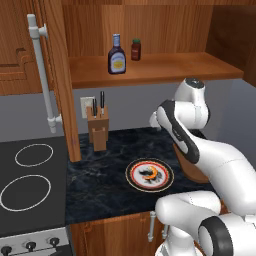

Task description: Pick the shrimp from the plate and place it on the cutting board. Then pick the condiment bottle from the cabinet and place it next to the cutting board.

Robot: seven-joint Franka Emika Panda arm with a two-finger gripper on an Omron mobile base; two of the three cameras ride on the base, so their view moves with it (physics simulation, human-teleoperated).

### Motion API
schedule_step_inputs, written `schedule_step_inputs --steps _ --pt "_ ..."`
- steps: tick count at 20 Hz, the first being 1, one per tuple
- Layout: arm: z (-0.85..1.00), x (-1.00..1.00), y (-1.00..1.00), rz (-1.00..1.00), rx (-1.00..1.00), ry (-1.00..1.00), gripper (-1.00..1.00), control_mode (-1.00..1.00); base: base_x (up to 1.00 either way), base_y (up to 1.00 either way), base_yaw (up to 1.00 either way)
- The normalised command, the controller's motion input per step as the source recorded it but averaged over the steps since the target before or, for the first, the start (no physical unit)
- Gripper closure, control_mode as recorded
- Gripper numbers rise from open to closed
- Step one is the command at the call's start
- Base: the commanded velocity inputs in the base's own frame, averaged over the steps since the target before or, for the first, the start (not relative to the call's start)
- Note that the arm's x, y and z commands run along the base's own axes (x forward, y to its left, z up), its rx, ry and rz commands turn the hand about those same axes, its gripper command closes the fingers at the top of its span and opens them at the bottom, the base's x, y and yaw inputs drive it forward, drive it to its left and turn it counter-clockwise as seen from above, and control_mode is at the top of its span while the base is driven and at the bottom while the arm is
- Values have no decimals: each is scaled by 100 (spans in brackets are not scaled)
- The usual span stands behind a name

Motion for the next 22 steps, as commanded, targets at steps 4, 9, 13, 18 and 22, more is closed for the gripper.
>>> schedule_step_inputs --steps 4,9,13,18,22 --pt "-29 20 12 0 0 -4 -100 -100 0 0 0" --pt "-31 20 9 1 0 -1 -100 -100 0 0 0" --pt "-31 16 5 2 0 0 -100 -100 0 0 0" --pt "-29 7 0 4 0 0 -100 -100 0 0 0" --pt "-31 6 1 4 0 0 -100 -100 0 0 0"
